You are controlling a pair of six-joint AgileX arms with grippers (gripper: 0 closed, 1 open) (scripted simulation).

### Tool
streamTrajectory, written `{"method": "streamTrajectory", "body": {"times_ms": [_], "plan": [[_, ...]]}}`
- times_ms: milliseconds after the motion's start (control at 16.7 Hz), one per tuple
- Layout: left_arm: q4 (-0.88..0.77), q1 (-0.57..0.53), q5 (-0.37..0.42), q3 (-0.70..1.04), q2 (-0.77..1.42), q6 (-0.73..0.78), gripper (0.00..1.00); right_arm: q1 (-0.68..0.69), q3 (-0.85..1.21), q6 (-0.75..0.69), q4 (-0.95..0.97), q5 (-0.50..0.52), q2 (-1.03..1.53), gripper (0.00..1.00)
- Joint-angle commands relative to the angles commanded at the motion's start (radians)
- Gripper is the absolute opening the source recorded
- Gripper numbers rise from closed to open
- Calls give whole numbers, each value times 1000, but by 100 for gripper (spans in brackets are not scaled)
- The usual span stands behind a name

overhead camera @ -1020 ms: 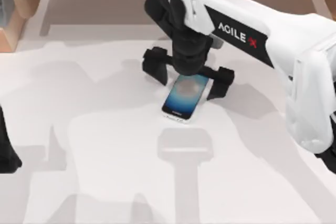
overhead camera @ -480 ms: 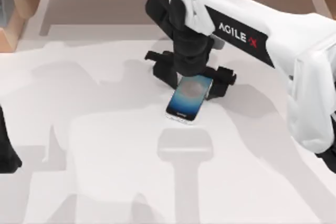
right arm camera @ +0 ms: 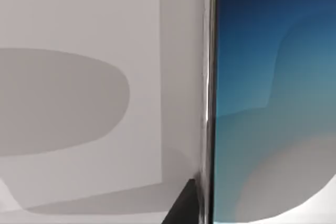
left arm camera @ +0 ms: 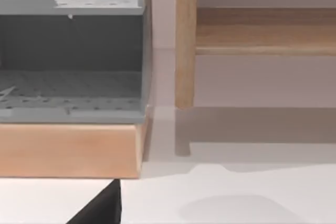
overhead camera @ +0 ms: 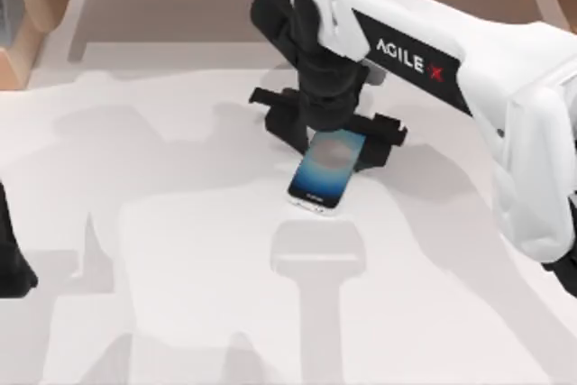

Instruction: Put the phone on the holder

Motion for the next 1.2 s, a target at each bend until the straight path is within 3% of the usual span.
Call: {"method": "streamTrajectory", "body": {"times_ms": [1200], "plan": [[0, 0, 0, 0, 0, 0, 100, -15, 25, -37, -88, -2, -97, 0]]}}
